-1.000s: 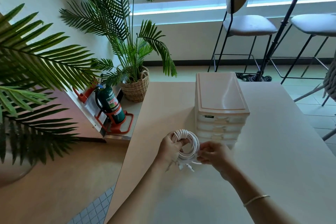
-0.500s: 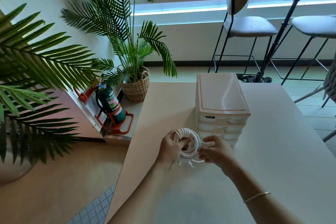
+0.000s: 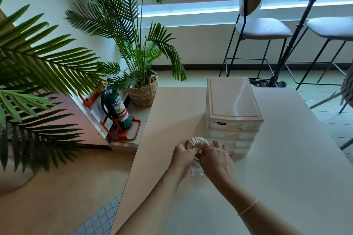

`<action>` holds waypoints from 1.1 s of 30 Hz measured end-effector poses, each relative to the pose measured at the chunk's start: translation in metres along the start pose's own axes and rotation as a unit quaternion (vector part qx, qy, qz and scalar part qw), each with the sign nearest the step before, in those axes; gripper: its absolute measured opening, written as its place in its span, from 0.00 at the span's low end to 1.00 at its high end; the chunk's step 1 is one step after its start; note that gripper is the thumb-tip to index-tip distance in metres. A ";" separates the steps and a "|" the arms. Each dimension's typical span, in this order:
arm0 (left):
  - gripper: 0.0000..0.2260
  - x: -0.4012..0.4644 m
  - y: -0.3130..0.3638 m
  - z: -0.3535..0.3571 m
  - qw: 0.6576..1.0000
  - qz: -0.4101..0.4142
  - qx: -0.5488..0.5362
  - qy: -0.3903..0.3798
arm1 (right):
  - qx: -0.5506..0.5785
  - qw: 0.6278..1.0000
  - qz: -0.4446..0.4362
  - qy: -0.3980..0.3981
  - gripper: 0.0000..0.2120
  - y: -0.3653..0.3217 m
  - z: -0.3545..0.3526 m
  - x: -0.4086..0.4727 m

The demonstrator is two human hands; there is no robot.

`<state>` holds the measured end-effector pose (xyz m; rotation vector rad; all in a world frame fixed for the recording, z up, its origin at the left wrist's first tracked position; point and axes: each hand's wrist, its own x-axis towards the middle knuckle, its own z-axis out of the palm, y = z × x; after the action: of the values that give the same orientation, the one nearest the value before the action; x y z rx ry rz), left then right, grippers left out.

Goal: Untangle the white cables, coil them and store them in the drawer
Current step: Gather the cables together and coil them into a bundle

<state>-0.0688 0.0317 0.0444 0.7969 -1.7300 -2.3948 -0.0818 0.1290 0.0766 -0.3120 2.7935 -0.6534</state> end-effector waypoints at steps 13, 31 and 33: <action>0.05 0.003 0.002 -0.006 1.000 0.009 0.017 -0.019 | 0.081 0.995 -0.008 0.056 0.14 0.002 0.005 0.011; 0.21 0.005 0.016 -0.022 0.946 0.126 0.289 -0.071 | 0.409 0.903 0.123 -0.051 0.10 0.003 -0.039 0.009; 0.16 0.005 0.015 -0.025 0.926 0.136 0.347 -0.057 | 0.419 0.899 0.104 -0.075 0.10 0.002 -0.047 0.011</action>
<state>-0.0654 0.0026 0.0506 0.4151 -2.5793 -1.6658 -0.1064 0.1474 0.1145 0.1092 2.0933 -1.5827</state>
